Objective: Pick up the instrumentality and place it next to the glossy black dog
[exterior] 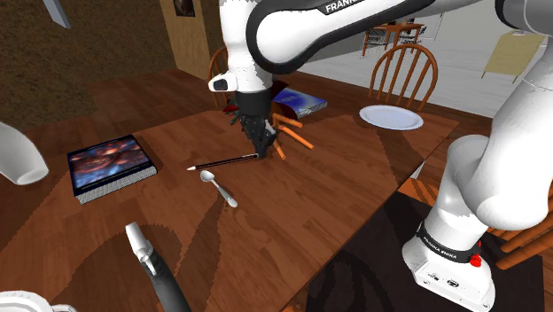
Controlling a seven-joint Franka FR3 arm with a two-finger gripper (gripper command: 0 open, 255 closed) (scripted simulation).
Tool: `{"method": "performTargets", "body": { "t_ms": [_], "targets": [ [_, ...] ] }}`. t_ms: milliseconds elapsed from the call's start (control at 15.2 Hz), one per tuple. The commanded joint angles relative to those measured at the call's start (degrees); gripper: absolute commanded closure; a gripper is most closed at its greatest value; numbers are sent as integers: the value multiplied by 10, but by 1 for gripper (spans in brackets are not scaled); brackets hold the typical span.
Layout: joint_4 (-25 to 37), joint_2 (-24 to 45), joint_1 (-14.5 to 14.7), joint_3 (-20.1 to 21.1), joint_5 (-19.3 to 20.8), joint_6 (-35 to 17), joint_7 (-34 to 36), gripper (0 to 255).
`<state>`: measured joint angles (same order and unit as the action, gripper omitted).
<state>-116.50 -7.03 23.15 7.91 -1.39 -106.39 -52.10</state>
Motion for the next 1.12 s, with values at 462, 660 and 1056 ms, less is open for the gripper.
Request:
{"method": "performTargets", "body": {
  "t_ms": [462,660,1056],
  "targets": [
    [63,-6,-1,-1,0,69,0,255],
    [86,-6,-1,-1,0,92,0,255],
    [137,-1,-1,-1,1,139,1,255]
  ]
}}
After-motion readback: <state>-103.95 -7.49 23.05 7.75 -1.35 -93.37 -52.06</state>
